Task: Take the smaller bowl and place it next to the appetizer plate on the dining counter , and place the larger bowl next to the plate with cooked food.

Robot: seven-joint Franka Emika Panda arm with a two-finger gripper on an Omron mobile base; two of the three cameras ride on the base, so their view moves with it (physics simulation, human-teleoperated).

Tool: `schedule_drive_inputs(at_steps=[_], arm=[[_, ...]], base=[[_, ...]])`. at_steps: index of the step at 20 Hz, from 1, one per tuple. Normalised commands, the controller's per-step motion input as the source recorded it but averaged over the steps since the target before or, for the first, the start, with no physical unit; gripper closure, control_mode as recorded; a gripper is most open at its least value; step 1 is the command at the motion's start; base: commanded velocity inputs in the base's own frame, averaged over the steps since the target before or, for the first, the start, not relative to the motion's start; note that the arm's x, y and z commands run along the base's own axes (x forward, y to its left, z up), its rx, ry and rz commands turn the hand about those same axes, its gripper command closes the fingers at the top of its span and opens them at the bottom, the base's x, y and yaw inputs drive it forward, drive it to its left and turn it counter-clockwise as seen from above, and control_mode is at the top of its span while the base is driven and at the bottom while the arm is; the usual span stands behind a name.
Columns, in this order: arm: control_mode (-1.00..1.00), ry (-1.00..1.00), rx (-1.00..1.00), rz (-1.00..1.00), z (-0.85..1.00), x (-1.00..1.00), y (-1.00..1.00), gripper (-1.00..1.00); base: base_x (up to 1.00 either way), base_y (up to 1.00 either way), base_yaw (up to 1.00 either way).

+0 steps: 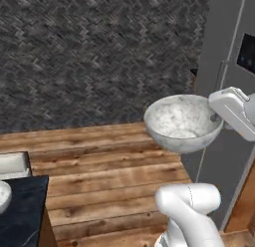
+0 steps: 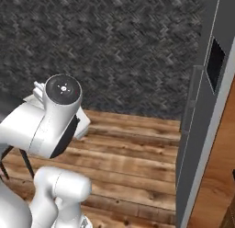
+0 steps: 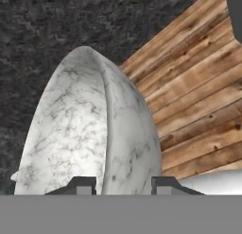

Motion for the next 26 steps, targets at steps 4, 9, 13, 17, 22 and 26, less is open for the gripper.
schedule_drive_inputs(at_steps=[4,9,13,17,22,26], arm=[[1.0,0.0,0.0,0.0,0.0,0.0,0.0,1.0],[1.0,0.0,0.0,0.0,0.0,0.0,0.0,1.0],[1.0,0.0,0.0,0.0,0.0,0.0,0.0,1.0],[1.0,0.0,0.0,0.0,0.0,0.0,0.0,1.0],[1.0,0.0,0.0,0.0,0.0,0.0,0.0,1.0],[1.0,0.0,0.0,0.0,0.0,0.0,0.0,1.0]], base=[[1.0,-0.12,0.56],[1.0,-0.41,0.58],[1.0,-0.76,0.58],[1.0,-0.68,0.62],[1.0,-0.37,0.76],[1.0,-0.41,0.76]])
